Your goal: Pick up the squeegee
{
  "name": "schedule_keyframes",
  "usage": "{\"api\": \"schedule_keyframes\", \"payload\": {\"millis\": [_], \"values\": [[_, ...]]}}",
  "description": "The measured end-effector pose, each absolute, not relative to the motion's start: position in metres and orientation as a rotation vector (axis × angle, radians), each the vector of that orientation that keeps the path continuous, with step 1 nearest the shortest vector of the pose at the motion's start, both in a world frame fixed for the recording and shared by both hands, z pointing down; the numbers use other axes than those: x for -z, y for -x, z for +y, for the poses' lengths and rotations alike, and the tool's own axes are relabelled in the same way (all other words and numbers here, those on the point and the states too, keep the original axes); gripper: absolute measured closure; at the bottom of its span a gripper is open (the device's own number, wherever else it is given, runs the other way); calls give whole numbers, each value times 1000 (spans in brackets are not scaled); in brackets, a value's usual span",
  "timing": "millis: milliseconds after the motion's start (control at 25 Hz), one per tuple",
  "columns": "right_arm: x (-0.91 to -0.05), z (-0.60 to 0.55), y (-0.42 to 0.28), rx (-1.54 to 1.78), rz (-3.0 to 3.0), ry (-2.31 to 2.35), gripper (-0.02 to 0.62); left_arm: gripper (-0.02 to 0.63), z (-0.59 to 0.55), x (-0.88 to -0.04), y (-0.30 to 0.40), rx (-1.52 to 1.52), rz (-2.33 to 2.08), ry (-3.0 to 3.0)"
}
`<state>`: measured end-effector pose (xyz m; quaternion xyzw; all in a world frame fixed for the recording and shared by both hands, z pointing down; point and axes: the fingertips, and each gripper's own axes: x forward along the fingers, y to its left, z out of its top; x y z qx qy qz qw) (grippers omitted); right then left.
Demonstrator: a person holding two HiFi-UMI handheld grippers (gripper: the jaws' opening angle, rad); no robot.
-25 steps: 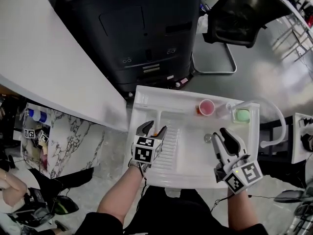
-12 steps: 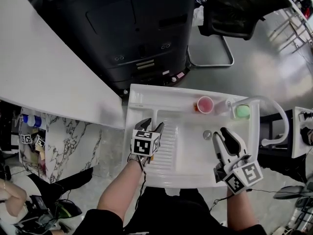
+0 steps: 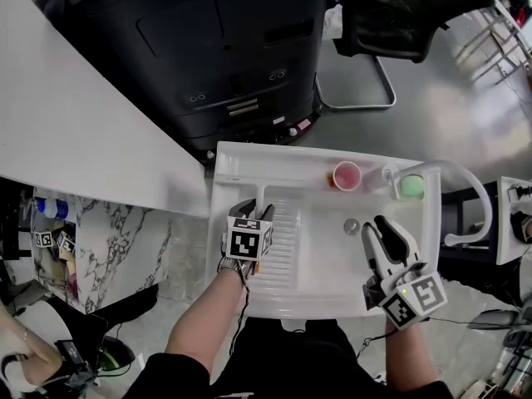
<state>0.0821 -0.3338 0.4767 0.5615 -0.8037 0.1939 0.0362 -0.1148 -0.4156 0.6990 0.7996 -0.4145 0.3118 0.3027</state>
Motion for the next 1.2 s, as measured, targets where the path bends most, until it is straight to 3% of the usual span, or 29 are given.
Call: {"api": "schedule_keyframes", "payload": {"millis": [80,240,1200], "values": [[-476,-334,-82,-600,-2471,-1726,474,472,-416,-701,115,-842,-1102,-2113],[-477,-330,-82,-609,-2475,-1731,477,509,-414,-703,113,-818,-1097,-2096],[-461,-318,-95,-612,-2557,-1683,495,545,-400,-650,120,-698,-1208,-2114]]}}
